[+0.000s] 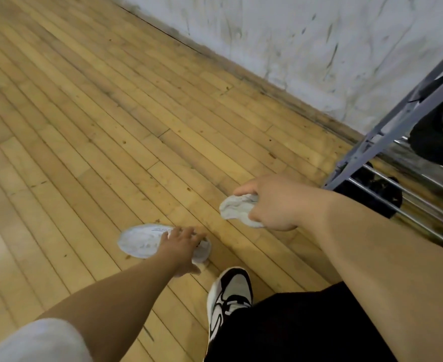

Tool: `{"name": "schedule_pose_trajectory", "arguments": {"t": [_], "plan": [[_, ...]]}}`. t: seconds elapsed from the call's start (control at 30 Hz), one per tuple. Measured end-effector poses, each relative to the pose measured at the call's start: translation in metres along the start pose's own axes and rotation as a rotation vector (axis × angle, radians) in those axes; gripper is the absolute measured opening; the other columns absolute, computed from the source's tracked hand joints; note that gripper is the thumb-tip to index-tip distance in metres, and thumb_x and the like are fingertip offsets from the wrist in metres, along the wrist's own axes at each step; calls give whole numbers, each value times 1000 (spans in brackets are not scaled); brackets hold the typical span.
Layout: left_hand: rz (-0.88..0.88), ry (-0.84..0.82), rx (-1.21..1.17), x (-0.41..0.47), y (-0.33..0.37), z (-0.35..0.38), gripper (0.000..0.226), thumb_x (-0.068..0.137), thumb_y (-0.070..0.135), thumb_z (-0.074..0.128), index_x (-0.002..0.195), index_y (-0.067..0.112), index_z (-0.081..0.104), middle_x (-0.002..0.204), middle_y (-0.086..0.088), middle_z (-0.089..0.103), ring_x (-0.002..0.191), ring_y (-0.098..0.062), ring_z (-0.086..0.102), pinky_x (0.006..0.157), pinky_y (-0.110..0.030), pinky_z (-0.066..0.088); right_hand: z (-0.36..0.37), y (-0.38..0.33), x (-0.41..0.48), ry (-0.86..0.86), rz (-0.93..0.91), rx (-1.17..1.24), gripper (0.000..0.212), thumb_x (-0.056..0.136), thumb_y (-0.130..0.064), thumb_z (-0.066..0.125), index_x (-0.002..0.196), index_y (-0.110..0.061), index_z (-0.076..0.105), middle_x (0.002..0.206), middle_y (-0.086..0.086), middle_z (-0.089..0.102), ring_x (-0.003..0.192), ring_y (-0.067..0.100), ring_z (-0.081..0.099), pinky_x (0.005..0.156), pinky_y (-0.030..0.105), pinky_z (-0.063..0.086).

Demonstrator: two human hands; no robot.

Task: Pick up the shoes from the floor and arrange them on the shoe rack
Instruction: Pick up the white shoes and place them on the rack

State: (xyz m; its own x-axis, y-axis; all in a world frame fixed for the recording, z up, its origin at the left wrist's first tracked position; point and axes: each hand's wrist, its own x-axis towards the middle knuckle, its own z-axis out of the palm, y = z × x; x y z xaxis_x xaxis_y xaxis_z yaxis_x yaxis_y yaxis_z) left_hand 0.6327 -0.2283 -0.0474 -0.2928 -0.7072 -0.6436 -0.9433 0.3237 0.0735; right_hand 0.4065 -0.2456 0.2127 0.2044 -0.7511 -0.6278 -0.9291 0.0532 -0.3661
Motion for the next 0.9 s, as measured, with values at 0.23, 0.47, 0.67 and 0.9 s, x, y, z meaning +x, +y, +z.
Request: {"name": "schedule_pose_trajectory", "arguments": {"t": [0.23,0.47,0.67,0.9], "plan": [[42,92,74,14,-3,11,91,87,44,73,159,44,18,163,0,30,151,-33,22,123,-59,15,1,6,13,-18,24,-28,66,96,-10,57,151,-42,42,146,-3,54,74,4,55,56,19,46],[85,353,-456,-12,9,-43,88,82,52,77,157,40,32,141,9,49,127,-21,49,103,-39,42,-23,7,-5,195,48,136,59,95,-14,58,147,-41,49,148,-5,52,89,8,56,54,17,39],[270,598,-905,-83,44,-168,80,81,40,86,147,46,41,129,28,53,113,4,55,99,-27,44,-65,8,-86,572,-1,226,51,95,-23,58,144,-39,53,147,-8,53,120,13,55,80,21,41],[672,689,-684,-182,130,-300,87,75,40,90,148,43,42,126,24,59,112,4,57,99,-28,49,-91,57,-237,783,-6,235,35,92,-33,67,119,-55,62,114,-30,61,90,-3,58,74,19,40]]}}
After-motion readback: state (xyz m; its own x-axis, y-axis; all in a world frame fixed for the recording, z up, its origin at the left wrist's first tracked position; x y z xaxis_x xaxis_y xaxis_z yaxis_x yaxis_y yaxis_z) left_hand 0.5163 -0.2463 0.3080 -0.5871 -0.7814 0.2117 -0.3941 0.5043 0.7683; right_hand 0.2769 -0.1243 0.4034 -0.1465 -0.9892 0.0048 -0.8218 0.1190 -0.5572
